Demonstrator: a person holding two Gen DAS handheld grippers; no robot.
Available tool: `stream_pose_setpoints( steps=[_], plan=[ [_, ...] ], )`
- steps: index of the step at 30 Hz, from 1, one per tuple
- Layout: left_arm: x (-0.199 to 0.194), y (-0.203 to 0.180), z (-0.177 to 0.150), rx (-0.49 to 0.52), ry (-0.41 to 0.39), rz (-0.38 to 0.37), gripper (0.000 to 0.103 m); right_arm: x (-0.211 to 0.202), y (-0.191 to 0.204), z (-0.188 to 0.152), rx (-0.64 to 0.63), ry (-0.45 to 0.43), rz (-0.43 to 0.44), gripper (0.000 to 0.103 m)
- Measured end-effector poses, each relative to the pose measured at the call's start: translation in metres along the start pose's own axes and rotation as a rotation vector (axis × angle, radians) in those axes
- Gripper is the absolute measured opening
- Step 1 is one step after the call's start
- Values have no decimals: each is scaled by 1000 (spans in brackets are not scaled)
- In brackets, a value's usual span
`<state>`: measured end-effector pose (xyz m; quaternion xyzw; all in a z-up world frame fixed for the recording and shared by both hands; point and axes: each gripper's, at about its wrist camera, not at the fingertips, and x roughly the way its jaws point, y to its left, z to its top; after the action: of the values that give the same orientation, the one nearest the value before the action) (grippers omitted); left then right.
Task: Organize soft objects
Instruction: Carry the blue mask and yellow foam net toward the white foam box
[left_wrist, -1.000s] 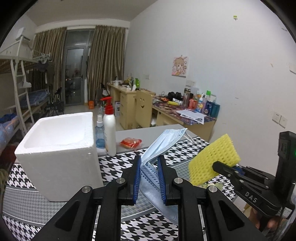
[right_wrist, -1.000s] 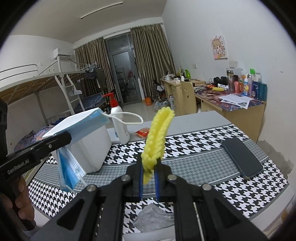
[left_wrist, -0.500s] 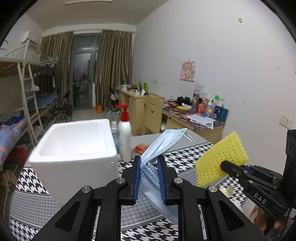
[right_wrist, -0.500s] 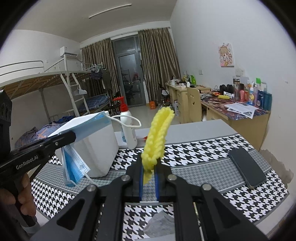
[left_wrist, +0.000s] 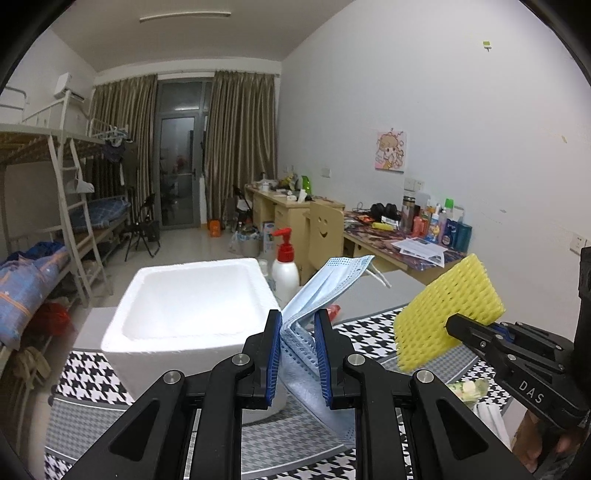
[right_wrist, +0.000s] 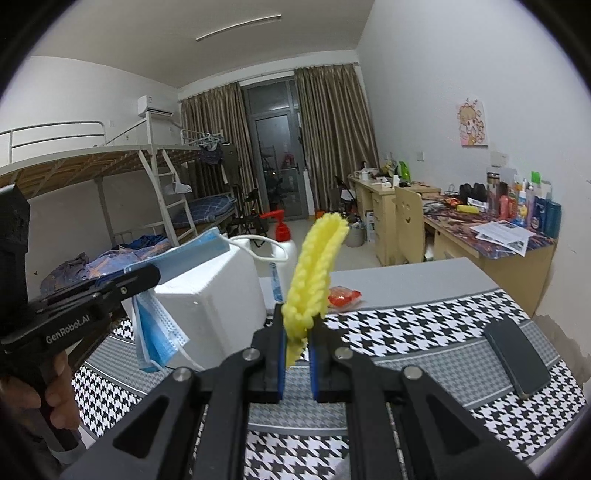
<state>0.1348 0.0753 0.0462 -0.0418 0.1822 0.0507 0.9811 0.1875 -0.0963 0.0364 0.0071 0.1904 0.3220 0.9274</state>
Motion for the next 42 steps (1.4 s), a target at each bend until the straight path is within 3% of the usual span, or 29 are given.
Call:
stream_pose_setpoints(
  steps=[26,42],
  plan=[
    [-16,33,29,-10,-86,54,19,13,47,38,-99,-45,75,13],
    [-18,52,42,-30,-119,118,20,28,65,54,-115,-26,114,13]
  ],
)
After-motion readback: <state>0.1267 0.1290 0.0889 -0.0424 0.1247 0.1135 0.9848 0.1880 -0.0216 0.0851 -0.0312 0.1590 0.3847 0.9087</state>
